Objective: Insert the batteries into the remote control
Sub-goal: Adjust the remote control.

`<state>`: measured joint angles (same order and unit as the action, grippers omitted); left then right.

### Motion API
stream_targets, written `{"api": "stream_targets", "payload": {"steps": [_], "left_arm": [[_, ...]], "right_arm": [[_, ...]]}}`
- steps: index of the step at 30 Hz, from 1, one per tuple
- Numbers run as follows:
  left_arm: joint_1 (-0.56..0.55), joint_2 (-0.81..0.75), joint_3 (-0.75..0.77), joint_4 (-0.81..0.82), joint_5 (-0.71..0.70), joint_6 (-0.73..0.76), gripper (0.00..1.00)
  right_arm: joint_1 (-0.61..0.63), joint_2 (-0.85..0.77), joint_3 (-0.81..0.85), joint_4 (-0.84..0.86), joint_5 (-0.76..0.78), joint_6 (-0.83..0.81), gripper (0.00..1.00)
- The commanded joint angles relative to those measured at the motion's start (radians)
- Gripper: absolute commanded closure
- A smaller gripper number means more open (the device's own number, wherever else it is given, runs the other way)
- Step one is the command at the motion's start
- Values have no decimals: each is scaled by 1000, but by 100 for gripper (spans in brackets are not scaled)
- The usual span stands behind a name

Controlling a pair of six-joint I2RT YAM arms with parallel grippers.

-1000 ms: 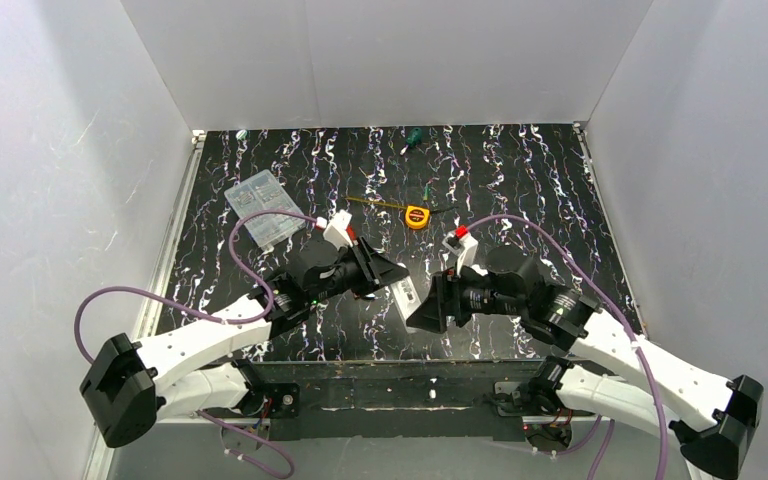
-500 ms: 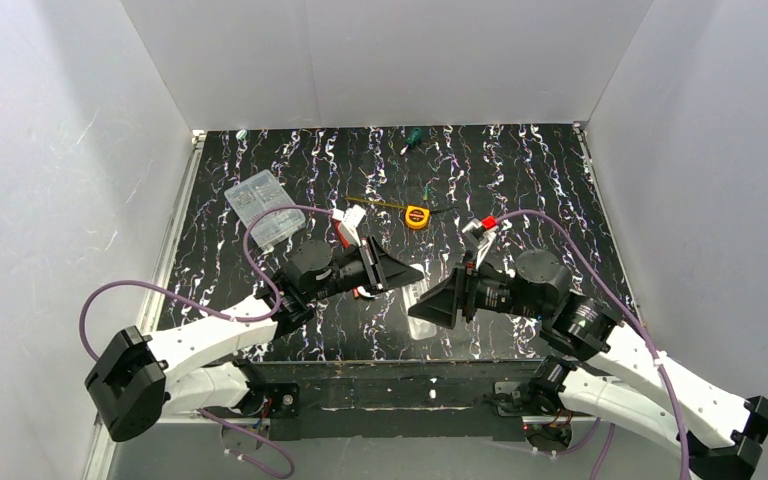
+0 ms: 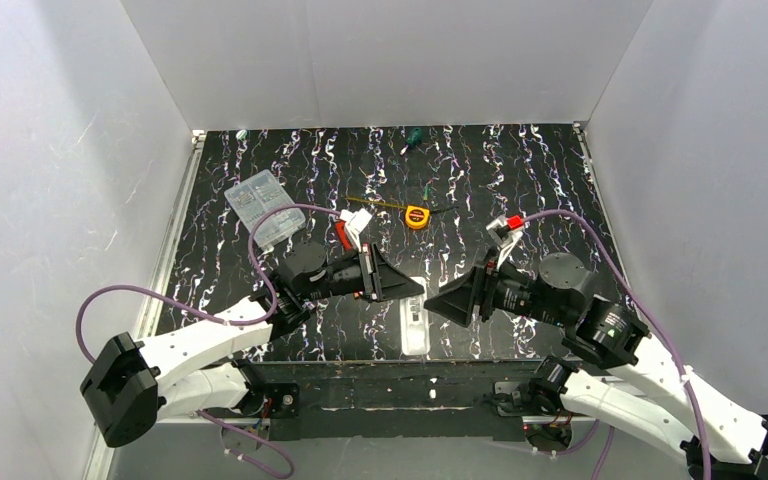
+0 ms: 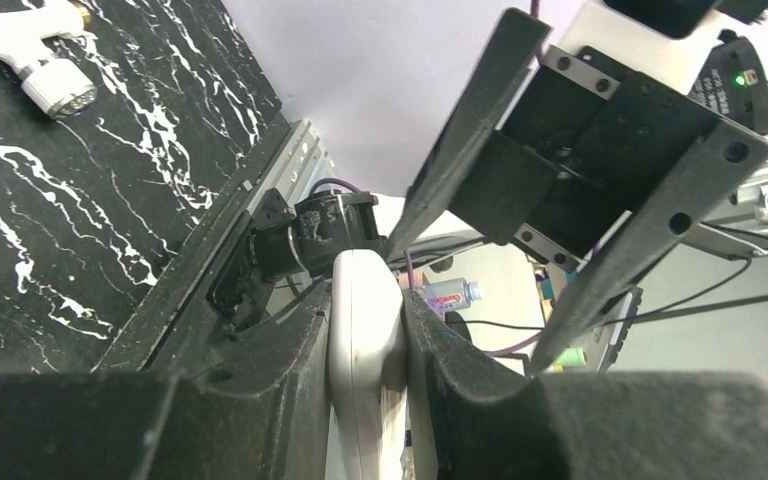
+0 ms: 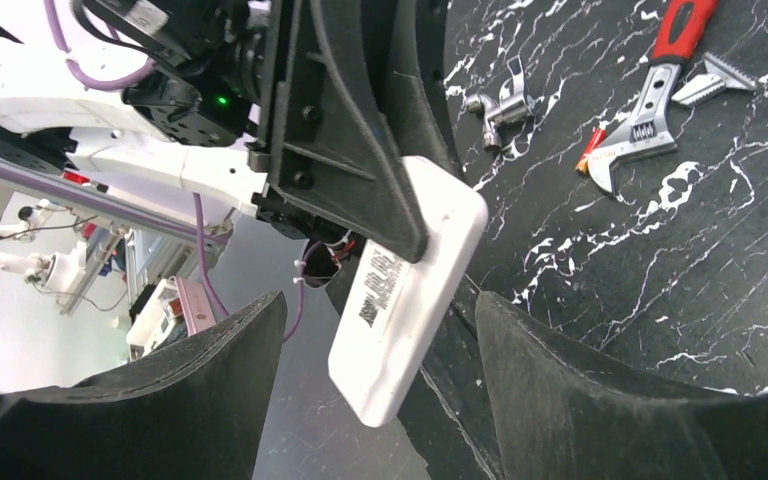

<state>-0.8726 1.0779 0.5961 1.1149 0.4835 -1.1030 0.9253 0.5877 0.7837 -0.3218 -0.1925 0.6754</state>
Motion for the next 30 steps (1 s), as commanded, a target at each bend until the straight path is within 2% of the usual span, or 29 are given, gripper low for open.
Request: {"api": "stream_targets", "payload": {"steps": [1,5,9,21,22,23,26,28,30], "left_arm": [[0,-24,60,71,92,17,100],[0,7,81,121,117,-17,100],[0,23,85,153,115,-32,100],[-1,27,86,167,115,-29,100],[0,26,85,168,114,-29,99],[0,24,83,168,112,-29,93],[0,16,77,154,96,-27,53],[0,9,73,145,83,-22,38],[-1,3,71,132,69,-15,28]], "right_arm": [[1,37,13,5,-50,1,22],[1,74,-25,130,-139,49,23],[1,101,-41,179,-177,63,27],[1,122,-71,251,-188,95,53],[1,123,-74,255,-188,98,57],[1,123,-76,259,-188,100,62],[1,123,-82,267,-183,108,83],[2,122,-85,266,-178,114,96],[1,121,-87,264,-173,117,99]]}}
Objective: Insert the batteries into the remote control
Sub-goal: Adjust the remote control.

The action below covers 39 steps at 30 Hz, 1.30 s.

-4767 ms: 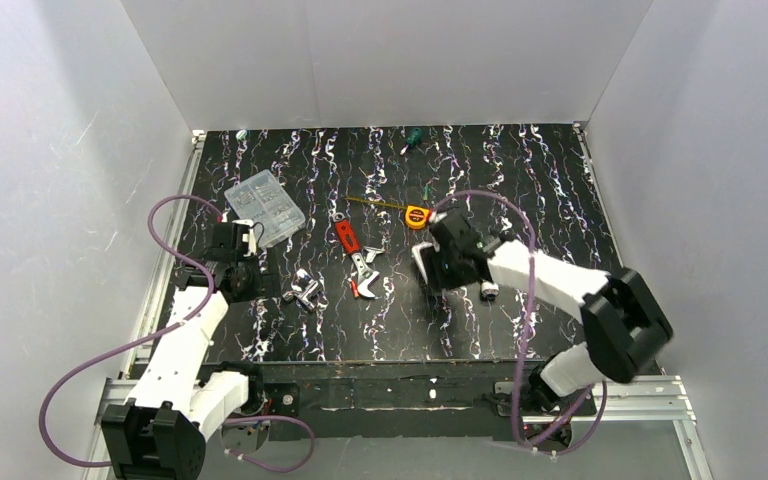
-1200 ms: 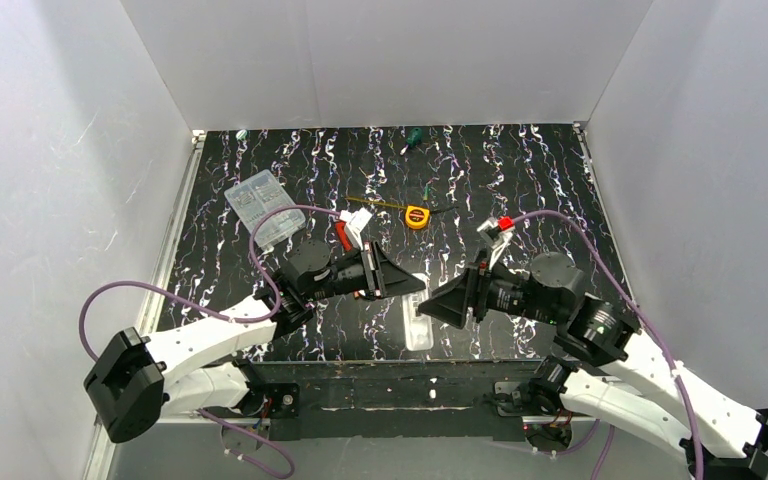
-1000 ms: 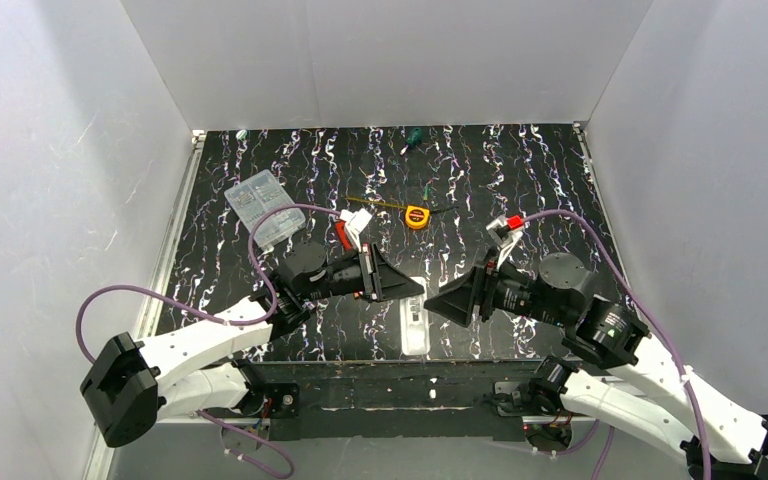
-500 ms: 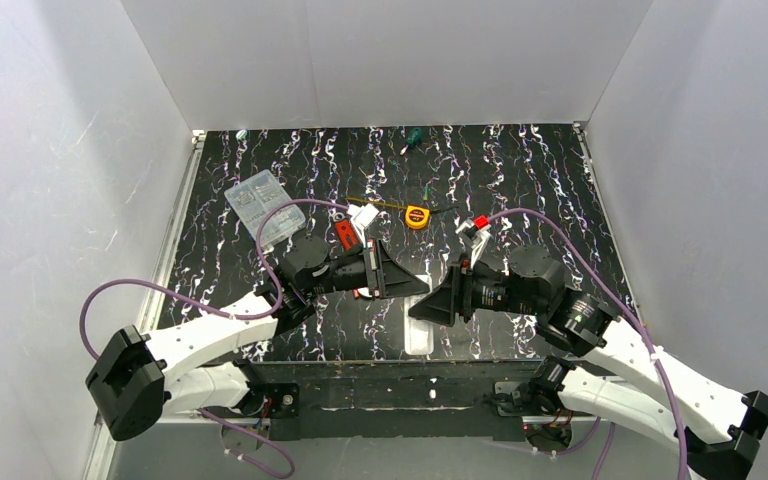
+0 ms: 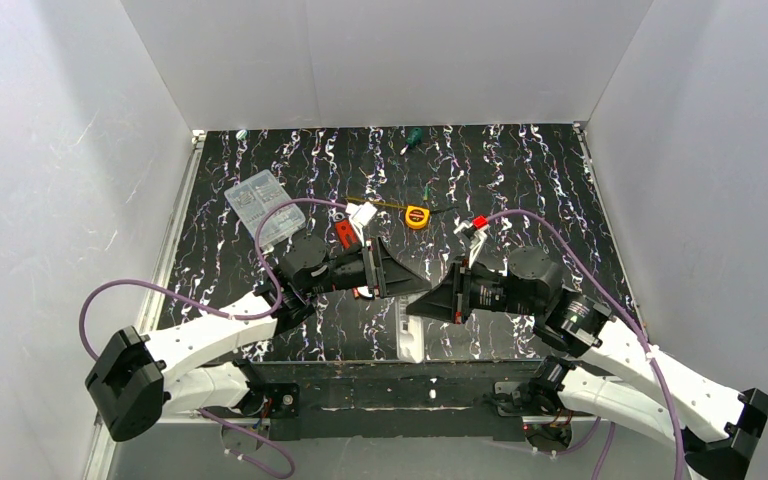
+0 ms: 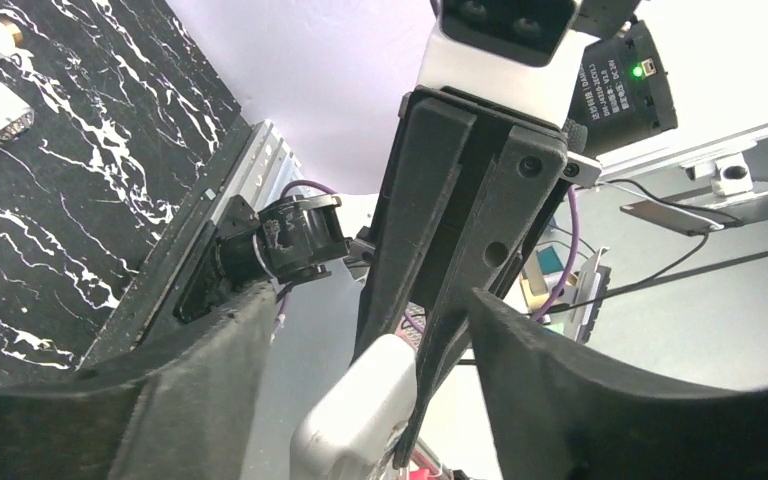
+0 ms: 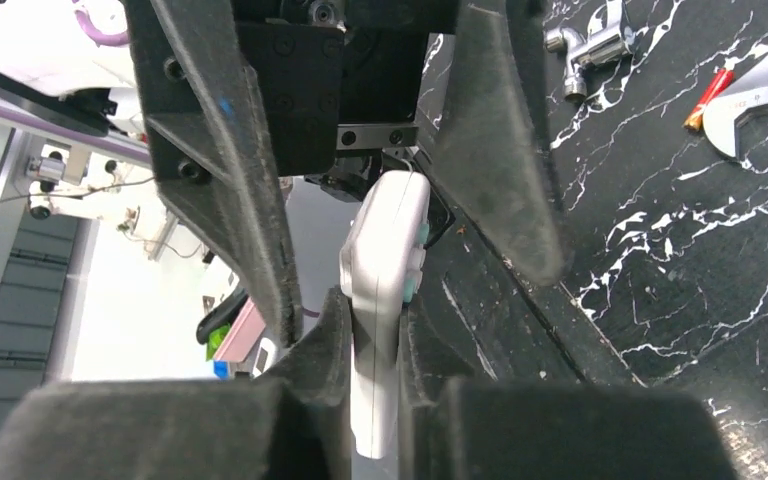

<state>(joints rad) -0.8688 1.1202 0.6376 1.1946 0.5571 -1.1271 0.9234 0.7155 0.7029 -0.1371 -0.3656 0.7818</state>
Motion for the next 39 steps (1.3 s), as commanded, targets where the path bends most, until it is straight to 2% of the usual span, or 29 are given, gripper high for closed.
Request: {"api": "stream_targets", "payload": {"steps": [1,7,13,17,20,23,25,27,28,36,39], "left_arm": [[-4,-44,29,43,-12,15,23],[-4,-58,32,2,-61,46,2],[-3,-130,30,-126,-130,121,2],[-1,-224,20,-227,-195,184,2],[-2,-259,-3,-192,-227,151,2],[-3,-237,-7,-121,-229,103,2],[-2,-215,-7,-55,-229,56,2],[-2,-202,-5,-20,-243,20,7],[-2,-199,-6,-7,-252,7,15],[-2,-190,8,40,-286,-31,32],[-2,-192,6,56,-297,-42,43]], "right_arm": [[3,-8,-8,78,2,12,99],[3,-8,-10,57,24,19,99],[2,-37,-13,13,107,34,99],[2,-118,-17,-22,284,103,99],[2,-192,-72,191,432,224,99],[2,-205,-135,440,491,296,99],[1,-192,-142,509,536,296,99],[0,-176,-154,563,560,293,99],[0,-167,-161,599,574,305,99],[0,-121,-155,630,577,325,99],[0,-119,-159,632,587,323,99]]}}
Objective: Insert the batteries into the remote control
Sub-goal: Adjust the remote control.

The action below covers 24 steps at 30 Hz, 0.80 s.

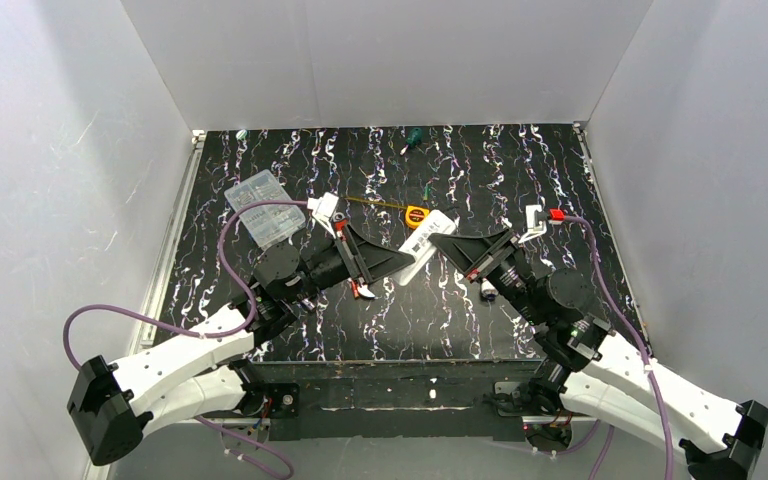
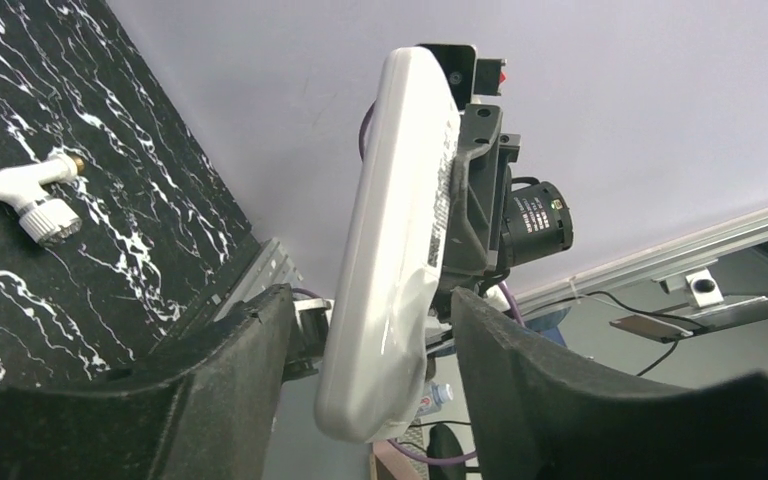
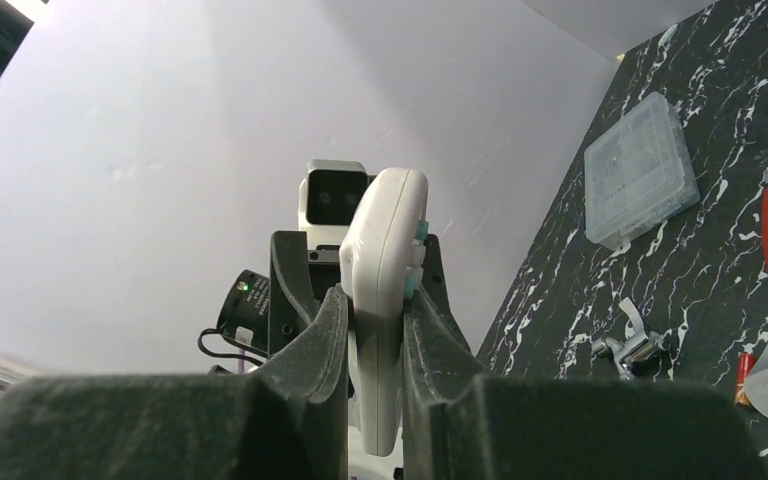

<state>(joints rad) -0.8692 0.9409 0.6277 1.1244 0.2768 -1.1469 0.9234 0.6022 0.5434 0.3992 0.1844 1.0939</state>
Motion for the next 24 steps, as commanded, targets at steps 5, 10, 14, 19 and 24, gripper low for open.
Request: {"api": "stream_targets", "payload": {"steps": [5,10,14,19,24], "left_arm": [[-2,-13,15,143,-19,-36,57],[-2,-5,19,160,-9,-50,74],[-2,7,17,194,-8,-68,86],[-2,8,11,209,-12,-81,100],[-3,-13,9,182,-1,-65,100]], "right_arm": [[0,-5,-4,91,56,-3,99],[0,11,-5,91,62,-13,99],[0,20,-8,100,71,-14,99],[0,37,-4,92,59,-21,99],[0,19,61,-51,11,-115,68]]}}
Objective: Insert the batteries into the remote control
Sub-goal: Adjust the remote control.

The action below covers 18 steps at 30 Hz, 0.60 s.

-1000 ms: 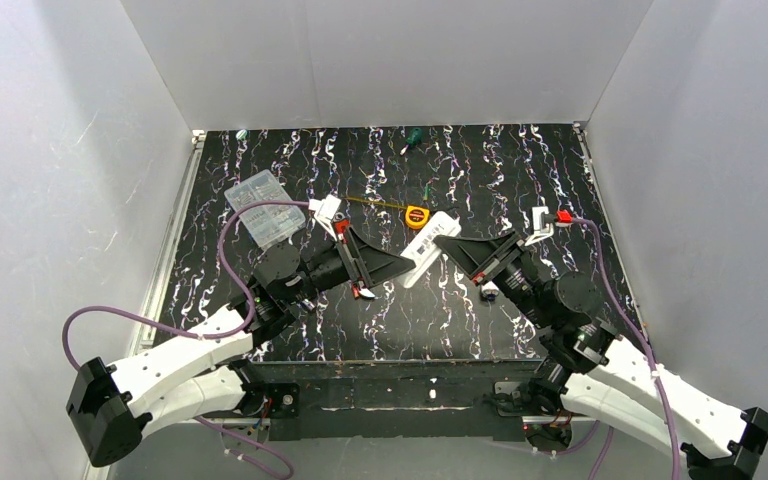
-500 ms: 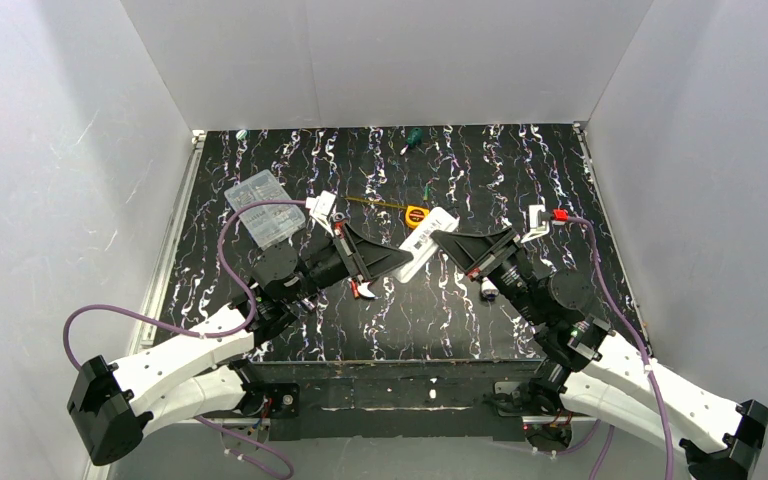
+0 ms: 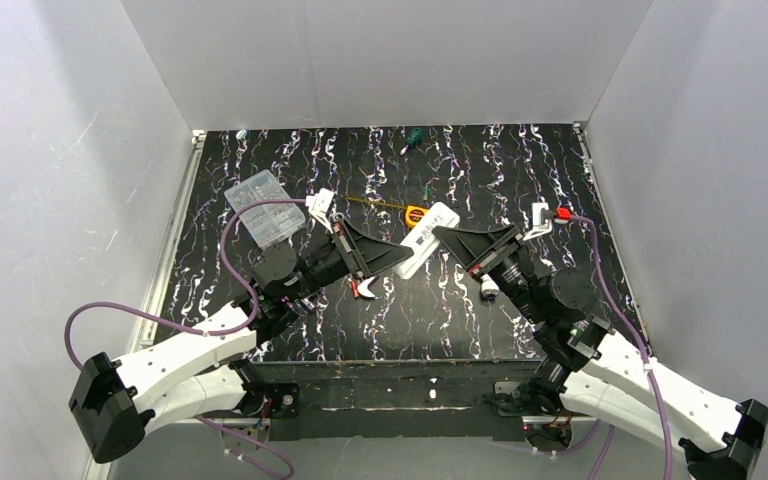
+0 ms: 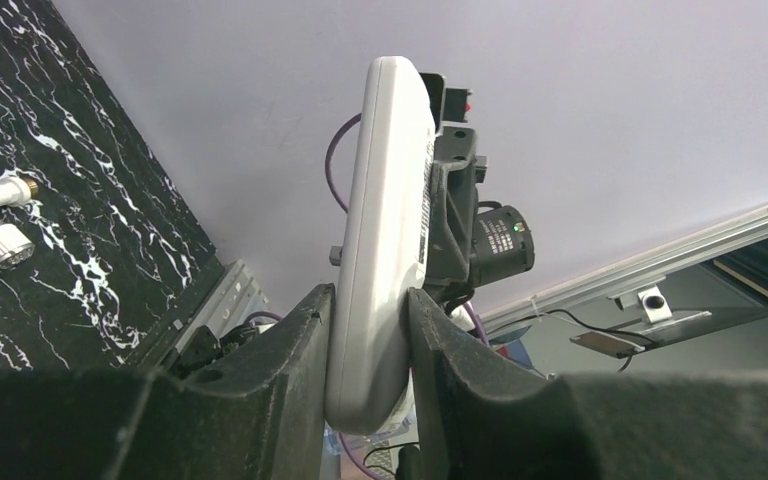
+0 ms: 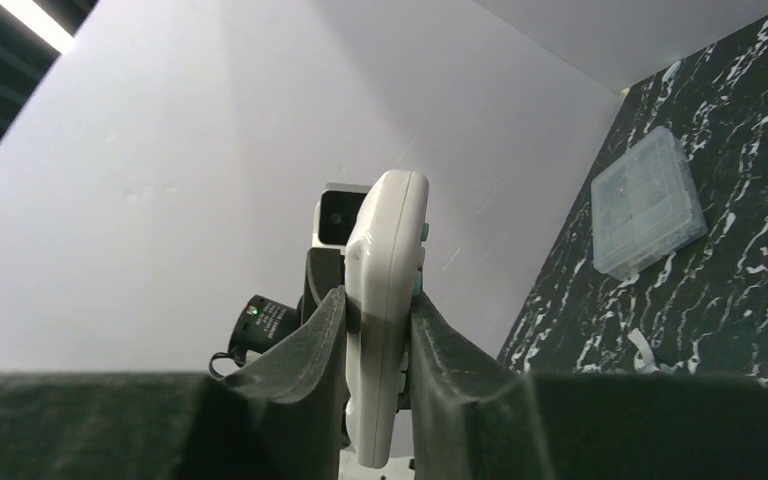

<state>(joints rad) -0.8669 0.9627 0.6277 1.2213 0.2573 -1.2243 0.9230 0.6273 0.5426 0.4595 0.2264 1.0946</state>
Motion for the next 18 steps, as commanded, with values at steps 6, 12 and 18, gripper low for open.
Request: {"api": "stream_targets", "payload": {"steps": [6,12,18], "left_arm": [[-4,-50,-6,76,25,13,100],[-4,-53,1,62,46,9,100],[-4,-74,30,-59,154,20,100]], "right_arm": [[0,-50,111,-313,-55,-209,40],[0,-109,115,-414,-43,-260,36],[-1,-142,231,-611,-122,-424,32]]}}
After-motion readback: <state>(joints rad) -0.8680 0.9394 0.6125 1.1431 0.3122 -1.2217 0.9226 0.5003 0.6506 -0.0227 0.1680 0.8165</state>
